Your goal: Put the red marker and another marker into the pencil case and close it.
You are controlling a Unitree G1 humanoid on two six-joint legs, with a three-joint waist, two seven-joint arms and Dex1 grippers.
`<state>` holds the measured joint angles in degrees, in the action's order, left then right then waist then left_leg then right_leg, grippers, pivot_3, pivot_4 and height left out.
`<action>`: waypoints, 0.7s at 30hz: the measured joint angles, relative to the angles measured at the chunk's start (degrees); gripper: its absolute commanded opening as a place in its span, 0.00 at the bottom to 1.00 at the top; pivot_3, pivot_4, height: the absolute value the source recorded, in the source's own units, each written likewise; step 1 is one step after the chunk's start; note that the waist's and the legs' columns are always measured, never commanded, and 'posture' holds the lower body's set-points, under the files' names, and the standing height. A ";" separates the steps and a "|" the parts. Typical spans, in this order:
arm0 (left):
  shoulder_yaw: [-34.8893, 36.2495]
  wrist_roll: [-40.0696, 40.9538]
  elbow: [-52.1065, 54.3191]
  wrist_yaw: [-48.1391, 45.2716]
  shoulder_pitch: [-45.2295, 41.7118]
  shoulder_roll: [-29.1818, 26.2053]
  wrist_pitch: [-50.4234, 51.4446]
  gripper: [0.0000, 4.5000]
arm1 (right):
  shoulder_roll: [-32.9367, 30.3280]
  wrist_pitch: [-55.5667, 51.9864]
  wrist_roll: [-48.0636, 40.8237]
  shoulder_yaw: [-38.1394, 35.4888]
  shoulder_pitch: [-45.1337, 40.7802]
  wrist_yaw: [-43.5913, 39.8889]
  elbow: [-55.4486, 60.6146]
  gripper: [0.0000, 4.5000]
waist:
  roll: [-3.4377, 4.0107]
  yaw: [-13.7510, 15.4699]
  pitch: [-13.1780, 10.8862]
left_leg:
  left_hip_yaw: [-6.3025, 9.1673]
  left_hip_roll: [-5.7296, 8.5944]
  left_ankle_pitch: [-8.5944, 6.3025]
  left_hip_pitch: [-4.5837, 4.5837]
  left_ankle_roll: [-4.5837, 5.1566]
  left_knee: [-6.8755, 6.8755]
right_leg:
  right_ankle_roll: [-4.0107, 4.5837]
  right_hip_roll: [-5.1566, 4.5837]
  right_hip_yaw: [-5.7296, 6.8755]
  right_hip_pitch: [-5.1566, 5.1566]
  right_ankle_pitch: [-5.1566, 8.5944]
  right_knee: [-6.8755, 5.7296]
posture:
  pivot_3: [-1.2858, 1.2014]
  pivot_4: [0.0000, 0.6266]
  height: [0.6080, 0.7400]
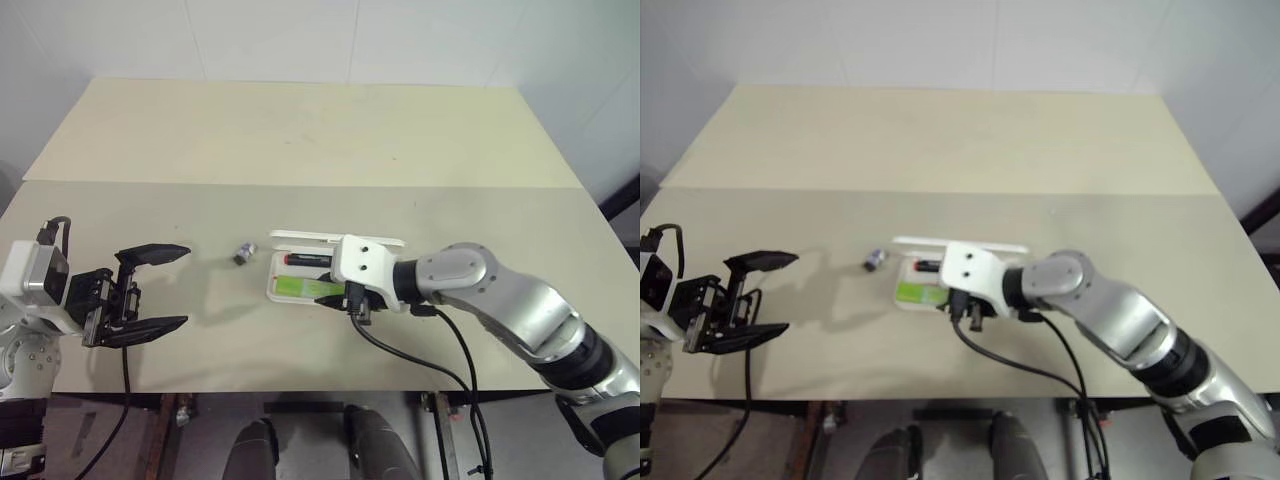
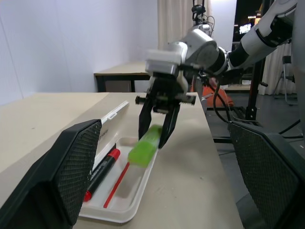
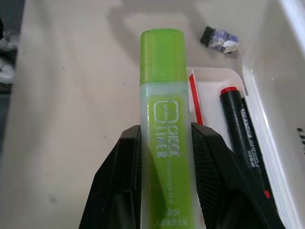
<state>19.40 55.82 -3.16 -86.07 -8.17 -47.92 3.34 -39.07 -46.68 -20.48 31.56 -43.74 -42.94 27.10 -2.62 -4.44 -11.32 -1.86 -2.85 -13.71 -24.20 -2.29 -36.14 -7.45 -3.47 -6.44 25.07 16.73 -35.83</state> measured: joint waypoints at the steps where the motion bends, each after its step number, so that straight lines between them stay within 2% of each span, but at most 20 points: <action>1: 0.28 0.00 0.30 0.00 0.20 0.00 0.30 1.00 | 0.85 0.77 1.18 0.35 -0.05 -0.32 -0.85 0.24 | 0.00 -0.05 0.00 | 0.01 0.00 0.00 0.00 0.00 -0.01 | -0.01 0.01 0.00 0.00 -0.01 -0.02 | 0.52 0.24 1.00; 5: 2.16 0.11 0.94 0.01 1.48 0.56 1.49 1.00 | 5.01 2.42 4.59 1.97 -0.51 -0.91 -3.74 0.24 | -0.01 -0.51 0.01 | 0.01 -0.02 0.00 0.04 0.00 -0.01 | -0.45 0.04 0.00 0.02 -0.24 -0.09 | 0.52 0.24 1.00; 14: 5.08 0.08 1.20 0.00 4.05 0.23 2.55 1.00 | 10.69 5.75 10.61 2.05 -2.57 -2.43 -10.84 0.24 | -0.03 -0.49 0.02 | 0.03 -0.02 0.00 0.04 0.00 0.00 | -0.46 0.05 0.02 0.02 -0.25 -0.09 | 0.52 0.24 1.00; 21: 6.65 -0.20 -1.07 0.00 5.22 -2.89 2.02 1.00 | 13.19 8.98 14.27 2.05 -3.02 -3.99 -15.14 0.24 | -0.03 -0.47 0.02 | 0.05 -0.02 0.00 0.03 -0.01 0.02 | -0.45 0.04 0.04 0.02 -0.25 -0.09 | 0.52 0.24 1.00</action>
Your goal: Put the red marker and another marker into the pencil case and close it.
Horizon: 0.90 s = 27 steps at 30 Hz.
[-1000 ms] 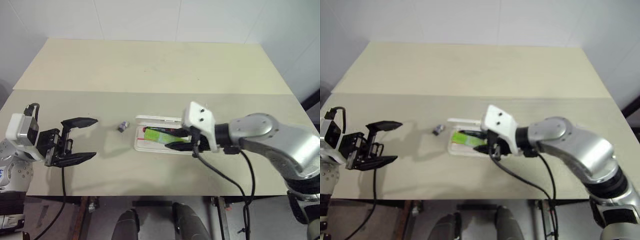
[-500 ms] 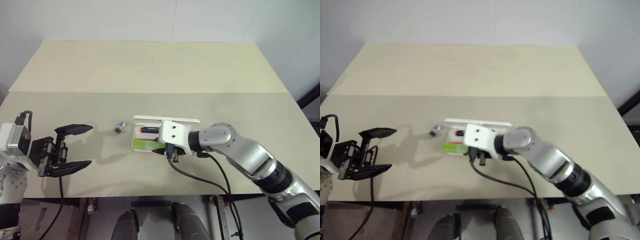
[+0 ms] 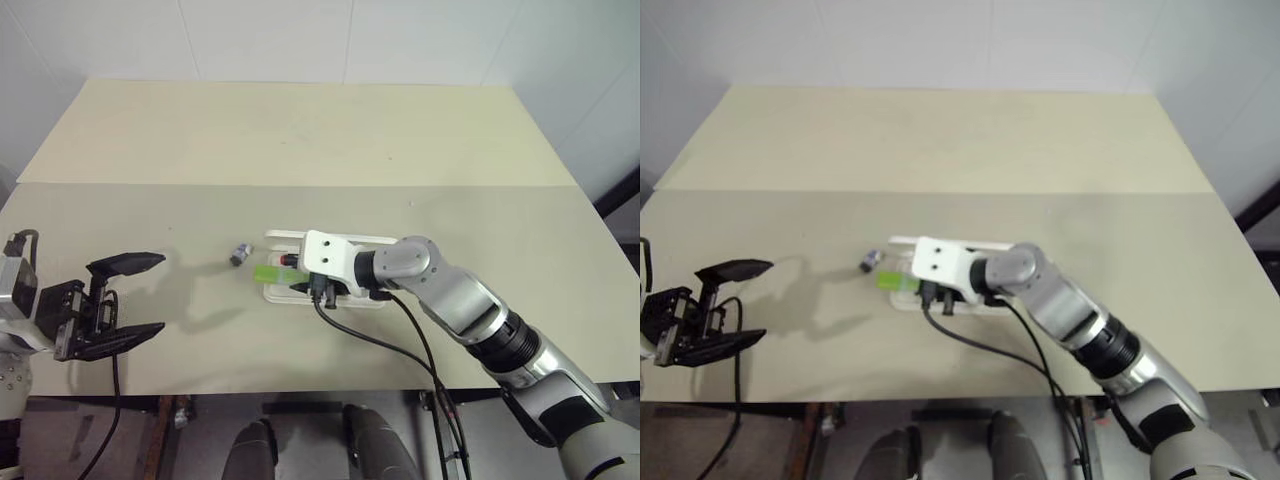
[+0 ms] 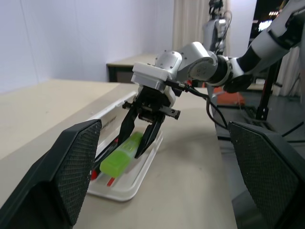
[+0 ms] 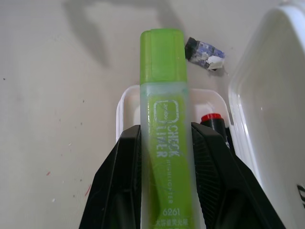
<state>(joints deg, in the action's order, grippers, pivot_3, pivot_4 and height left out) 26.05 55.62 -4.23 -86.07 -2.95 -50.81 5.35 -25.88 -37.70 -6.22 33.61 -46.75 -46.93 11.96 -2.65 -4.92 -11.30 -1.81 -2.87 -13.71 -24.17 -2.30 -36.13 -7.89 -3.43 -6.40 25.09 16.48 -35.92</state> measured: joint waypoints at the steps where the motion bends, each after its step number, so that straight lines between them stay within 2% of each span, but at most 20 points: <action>1: 0.08 -0.06 -1.06 0.00 0.20 -0.47 -0.34 1.00 | 0.23 0.15 0.44 0.00 0.00 -0.21 -0.22 0.24 | 0.00 -0.02 0.00 | 0.00 0.00 0.00 0.01 0.00 0.00 | 0.00 0.00 0.00 0.00 0.00 -0.01 | 0.52 0.24 1.00; 13: -0.06 -0.04 -7.53 0.00 3.18 -5.42 -4.22 1.00 | -0.08 1.50 3.12 -0.06 0.68 -3.18 -0.88 0.24 | -0.02 -0.07 0.01 | -0.01 -0.01 0.00 0.00 0.00 0.03 | 0.02 -0.01 0.01 0.04 0.01 -0.01 | 0.52 0.24 1.00; 27: -0.74 0.39 -10.23 0.00 2.34 -5.93 -7.35 1.00 | -0.44 4.13 6.63 -0.14 1.29 -4.74 -4.42 0.24 | -0.02 -0.02 0.01 | -0.01 0.00 0.00 -0.01 0.00 0.02 | 0.02 0.00 0.02 0.04 0.01 -0.03 | 0.52 0.24 1.00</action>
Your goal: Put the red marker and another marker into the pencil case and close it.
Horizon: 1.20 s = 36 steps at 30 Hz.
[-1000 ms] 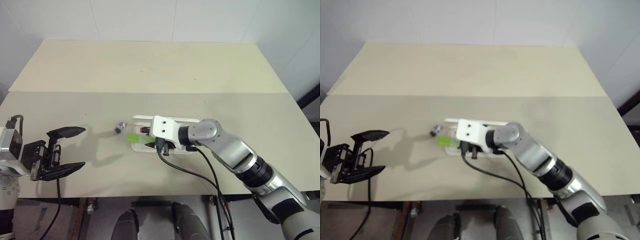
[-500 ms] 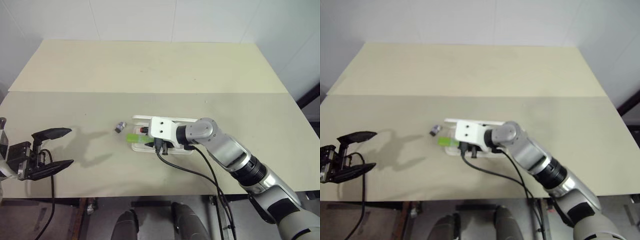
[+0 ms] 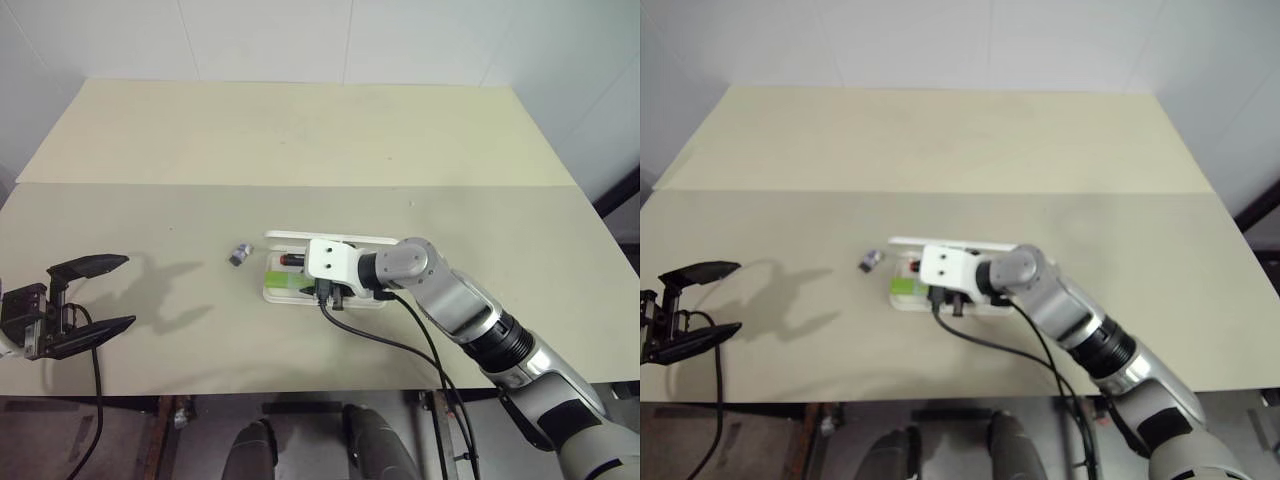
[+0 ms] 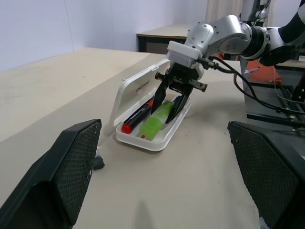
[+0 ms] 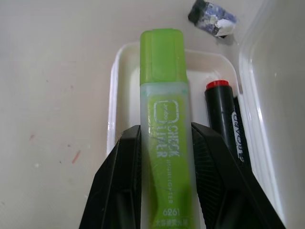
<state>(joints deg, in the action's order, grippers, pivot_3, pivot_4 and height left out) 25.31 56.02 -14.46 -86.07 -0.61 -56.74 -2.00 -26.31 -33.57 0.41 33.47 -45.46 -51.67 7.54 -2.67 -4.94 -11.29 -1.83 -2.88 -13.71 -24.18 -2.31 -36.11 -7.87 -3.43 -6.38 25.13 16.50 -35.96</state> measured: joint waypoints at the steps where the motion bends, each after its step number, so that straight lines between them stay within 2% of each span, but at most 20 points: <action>1: -0.11 0.00 -0.05 0.00 -0.16 0.00 -0.07 1.00 | -0.06 0.10 0.19 0.00 0.07 -0.15 -0.06 0.24 | 0.00 0.00 0.00 | 0.00 0.00 0.00 0.00 0.00 0.00 | 0.00 0.00 0.00 0.00 0.00 0.00 | 0.52 0.24 1.00; 2: -0.25 0.00 -0.10 0.00 -0.35 0.00 -0.15 1.00 | -0.22 0.40 0.44 0.00 0.22 -0.39 -0.10 0.40 | 0.00 0.00 0.00 | 0.00 0.00 0.00 0.00 0.00 -0.01 | 0.00 0.00 0.00 0.00 0.00 0.00 | 0.52 0.24 1.00; 3: -0.50 0.00 -0.13 0.00 -0.47 0.00 -0.27 1.00 | -0.45 0.74 0.67 0.00 0.37 -0.66 -0.11 0.46 | 0.00 0.01 0.00 | 0.00 0.00 0.00 0.00 0.00 -0.01 | 0.00 0.00 0.00 0.00 0.00 0.00 | 0.52 0.24 1.00; 10: -1.04 0.00 -0.44 0.00 -0.90 0.00 -0.73 1.00 | -2.21 -1.92 -0.95 -2.11 1.04 -4.00 4.03 1.00 | -0.01 0.06 0.00 | 0.00 0.00 0.00 0.00 0.00 -0.01 | -0.01 0.00 0.00 0.00 0.00 -0.01 | 0.52 0.24 1.00; 22: -1.94 -0.05 -1.70 0.00 -1.97 0.56 -1.92 1.00 | -1.63 -8.93 -5.66 -3.10 1.80 -5.49 8.48 1.00 | -0.01 0.01 0.00 | 0.00 0.00 0.00 0.01 0.00 -0.04 | -0.01 0.00 0.00 0.00 0.00 -0.05 | 0.52 0.24 1.00; 30: -2.97 -0.57 -1.77 0.00 -3.38 2.20 -2.43 1.00 | -0.79 -8.82 -6.64 -5.11 1.00 -5.01 7.73 1.00 | -0.01 0.03 0.01 | 0.00 0.00 0.00 0.00 -0.01 -0.05 | -0.03 0.00 0.01 0.00 -0.02 -0.05 | 0.52 0.24 1.00; 36: -2.97 -1.53 -1.75 0.00 -4.60 3.10 -2.43 1.00 | 0.20 -9.64 -11.56 -7.99 0.91 -5.97 8.79 1.00 | -0.01 0.07 0.01 | 0.01 0.00 0.00 0.00 -0.01 -0.06 | -0.03 0.00 0.01 -0.01 -0.02 -0.07 | 0.52 0.24 1.00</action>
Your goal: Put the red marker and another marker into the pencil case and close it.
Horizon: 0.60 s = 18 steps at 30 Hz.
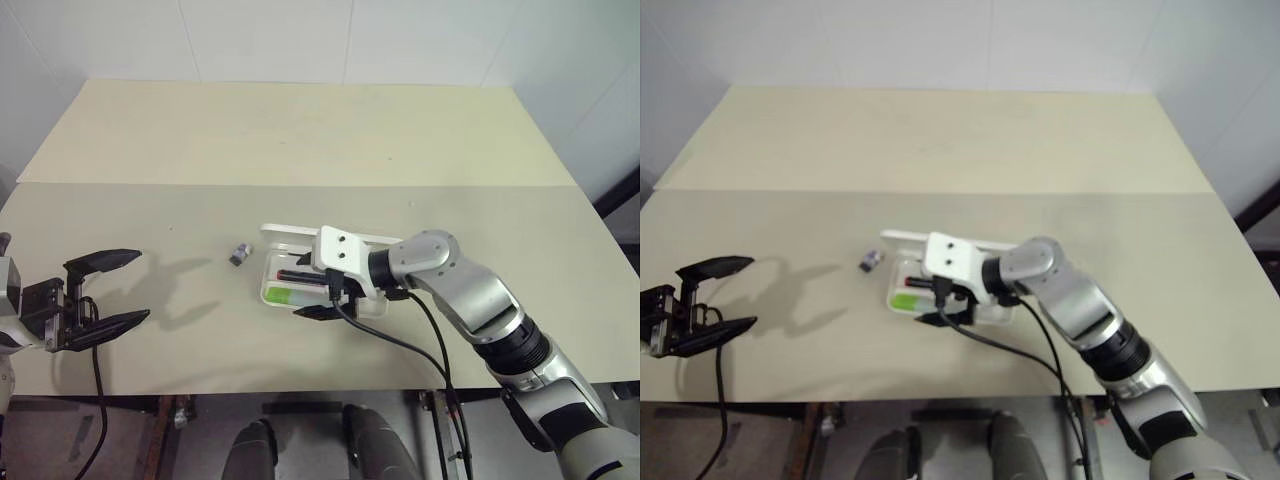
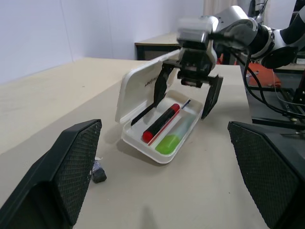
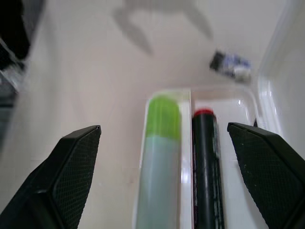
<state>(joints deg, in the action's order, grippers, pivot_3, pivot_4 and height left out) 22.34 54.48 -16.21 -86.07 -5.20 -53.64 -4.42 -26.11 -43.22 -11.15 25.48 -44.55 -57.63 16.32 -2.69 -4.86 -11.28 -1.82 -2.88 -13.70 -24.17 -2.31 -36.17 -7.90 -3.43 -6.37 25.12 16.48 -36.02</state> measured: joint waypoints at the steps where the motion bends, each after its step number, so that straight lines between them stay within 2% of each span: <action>1: 0.00 -0.26 0.00 0.00 -0.51 0.22 0.00 1.00 | 0.09 -0.53 -0.62 -0.24 0.01 0.02 0.11 1.00 | 0.00 0.02 0.00 | 0.00 0.00 0.00 0.00 0.00 -0.01 | 0.00 0.00 0.00 0.00 0.00 0.00 | 0.52 0.24 1.00; 6: -0.03 -1.06 0.03 0.00 -1.08 1.35 0.03 1.00 | -0.01 -0.89 -1.10 -0.70 0.93 1.06 0.08 1.00 | 0.00 -0.04 0.00 | 0.00 0.00 0.00 0.00 0.00 -0.01 | -0.01 0.01 0.00 -0.01 0.00 -0.02 | 0.52 0.24 1.00; 10: -0.03 -1.65 0.10 0.00 -1.54 1.83 0.03 1.00 | -0.10 -0.82 -1.04 -0.70 1.92 1.66 -0.29 0.73 | 0.00 -0.03 0.00 | 0.00 0.00 0.00 0.00 0.00 -0.03 | -0.01 0.00 0.00 -0.01 -0.01 -0.02 | 0.52 0.24 1.00; 14: -0.03 -2.23 0.12 0.00 -2.24 2.41 0.03 1.00 | -0.11 -0.73 -1.01 -0.70 2.15 2.00 -0.80 0.41 | -0.01 0.00 0.01 | 0.01 0.00 0.00 0.01 0.00 -0.05 | -0.02 0.01 0.00 -0.02 -0.01 -0.04 | 0.52 0.24 1.00; 18: -0.03 -2.90 0.38 0.00 -2.55 3.35 0.03 1.00 | -0.13 -0.54 -0.92 -0.70 2.17 2.25 -0.82 0.41 | -0.01 -0.02 0.01 | 0.01 0.00 0.01 0.00 -0.01 -0.05 | -0.03 0.01 0.00 -0.02 -0.01 -0.05 | 0.52 0.24 1.00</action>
<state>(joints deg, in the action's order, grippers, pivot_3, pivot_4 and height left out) 22.32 51.58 -15.83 -86.07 -7.76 -50.29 -4.39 -26.24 -43.76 -12.07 24.78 -42.38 -55.39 15.50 -2.70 -4.88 -11.27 -1.82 -2.88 -13.70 -24.17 -2.32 -36.22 -7.93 -3.42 -6.37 25.11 16.47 -36.07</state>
